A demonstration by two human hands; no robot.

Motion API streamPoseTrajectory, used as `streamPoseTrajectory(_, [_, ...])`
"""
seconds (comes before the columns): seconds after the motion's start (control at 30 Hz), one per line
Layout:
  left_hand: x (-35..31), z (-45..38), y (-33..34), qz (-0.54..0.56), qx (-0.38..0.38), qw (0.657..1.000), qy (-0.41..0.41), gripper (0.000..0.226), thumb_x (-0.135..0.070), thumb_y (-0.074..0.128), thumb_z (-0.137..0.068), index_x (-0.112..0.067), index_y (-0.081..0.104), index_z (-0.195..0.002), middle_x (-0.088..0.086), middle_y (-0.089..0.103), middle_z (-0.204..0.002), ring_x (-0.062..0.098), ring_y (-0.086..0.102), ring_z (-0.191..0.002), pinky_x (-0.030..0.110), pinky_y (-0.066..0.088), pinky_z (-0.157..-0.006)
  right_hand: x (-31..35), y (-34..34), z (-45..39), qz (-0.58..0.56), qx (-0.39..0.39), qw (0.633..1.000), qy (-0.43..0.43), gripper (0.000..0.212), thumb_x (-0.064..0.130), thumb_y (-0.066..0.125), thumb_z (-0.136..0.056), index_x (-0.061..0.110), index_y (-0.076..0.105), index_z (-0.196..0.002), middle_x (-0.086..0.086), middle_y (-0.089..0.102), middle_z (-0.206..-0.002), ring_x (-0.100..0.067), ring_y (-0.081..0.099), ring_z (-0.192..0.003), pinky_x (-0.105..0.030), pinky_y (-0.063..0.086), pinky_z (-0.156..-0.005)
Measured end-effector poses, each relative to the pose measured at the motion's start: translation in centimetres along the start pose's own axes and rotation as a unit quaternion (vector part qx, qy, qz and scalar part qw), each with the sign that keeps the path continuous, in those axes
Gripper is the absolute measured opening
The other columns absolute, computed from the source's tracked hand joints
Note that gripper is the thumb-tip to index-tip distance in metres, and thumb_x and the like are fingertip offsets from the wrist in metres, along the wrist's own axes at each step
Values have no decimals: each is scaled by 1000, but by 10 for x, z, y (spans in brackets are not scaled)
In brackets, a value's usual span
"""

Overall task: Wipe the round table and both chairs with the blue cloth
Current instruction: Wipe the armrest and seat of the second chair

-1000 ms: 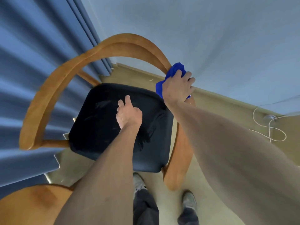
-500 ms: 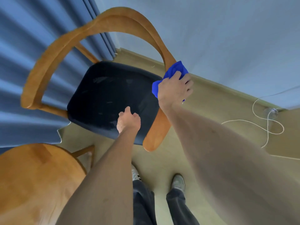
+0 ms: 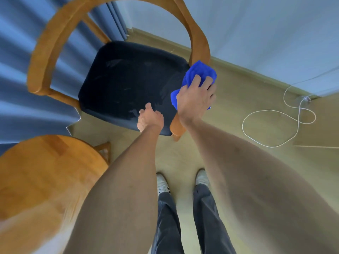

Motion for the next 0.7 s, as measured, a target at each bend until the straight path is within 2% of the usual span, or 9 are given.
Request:
streamPoseTrajectory(0.1, [18, -2, -9, 10, -14, 999, -28, 45, -18, 39, -97, -18, 38, -142, 17, 47, -134, 35, 51, -118, 45, 42, -96, -8, -3, 33, -1, 35, 997, -67, 35, 27, 60, -83, 14, 61, -115, -13, 55, -125, -34, 52, -102, -39, 39, -81])
streamPoseTrajectory(0.17, [32, -2, -14, 24, -16, 998, -60, 45, -16, 39, -96, -17, 39, -141, 18, 48, -134, 36, 52, -118, 45, 42, -95, -14, -5, 57, -14, 35, 994, -107, 38, 26, 65, -80, 11, 61, -115, -15, 56, -123, -35, 52, -99, -40, 41, -84])
streamPoseTrajectory(0.3, [50, 5, -16, 36, 23, 996, -84, 47, -17, 38, -98, -16, 36, -145, 19, 48, -136, 37, 53, -120, 41, 42, -94, -11, -10, 88, -11, 30, 993, -117, 39, 24, 70, -76, 11, 61, -111, -15, 57, -119, -35, 52, -94, -40, 43, -82])
streamPoseTrajectory(0.53, [49, -11, -23, 45, 45, 997, -47, 47, -23, 39, -100, -17, 34, -146, 17, 49, -136, 36, 52, -120, 42, 42, -93, 6, -10, 60, -61, -2, 998, -7, 36, 28, 65, -74, 11, 63, -106, -14, 59, -115, -37, 54, -93, -42, 46, -77])
streamPoseTrajectory(0.7, [41, -35, -25, 22, 18, 999, -35, 45, -22, 39, -101, -16, 34, -145, 17, 47, -136, 35, 53, -117, 42, 41, -88, 19, 0, 7, -55, 16, 996, 74, 37, 30, 57, -85, 13, 56, -118, -13, 52, -126, -36, 49, -108, -40, 38, -88])
Point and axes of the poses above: each hand's wrist, its own z-axis away from the middle knuckle, its own y-axis out of the palm, x = y × z, the point moved 4 cm from there along -z, towards the middle knuckle
